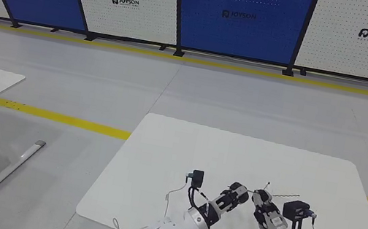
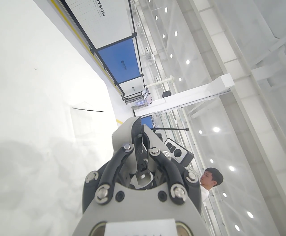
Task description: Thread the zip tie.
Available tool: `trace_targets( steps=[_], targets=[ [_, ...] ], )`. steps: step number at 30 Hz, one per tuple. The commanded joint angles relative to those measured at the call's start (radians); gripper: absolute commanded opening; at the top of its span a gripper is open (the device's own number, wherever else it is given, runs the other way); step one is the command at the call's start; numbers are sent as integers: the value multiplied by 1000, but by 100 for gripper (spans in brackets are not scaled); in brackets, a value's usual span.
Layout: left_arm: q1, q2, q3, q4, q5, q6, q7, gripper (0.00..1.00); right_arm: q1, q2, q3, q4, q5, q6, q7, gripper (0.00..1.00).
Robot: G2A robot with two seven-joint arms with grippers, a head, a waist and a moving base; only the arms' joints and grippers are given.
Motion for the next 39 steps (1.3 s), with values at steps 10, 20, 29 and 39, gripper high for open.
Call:
trace_targets(
  steps=[10, 20, 29, 39],
  targets=[
    [8, 1, -7, -14, -10, -38, 1, 0, 5, 2, -4, 9, -18, 0, 5, 0],
    [30, 5, -14, -54, -12, -68, -18, 0, 10, 1, -7, 20, -32, 2, 2, 0],
    [67, 13, -16, -119, 24, -88, -27, 0, 11, 1, -8, 24, -41, 4, -1, 0],
    [109, 23, -12, -179, 78, -104, -28, 0, 11, 0, -8, 27, -49, 5, -6, 0]
  ],
)
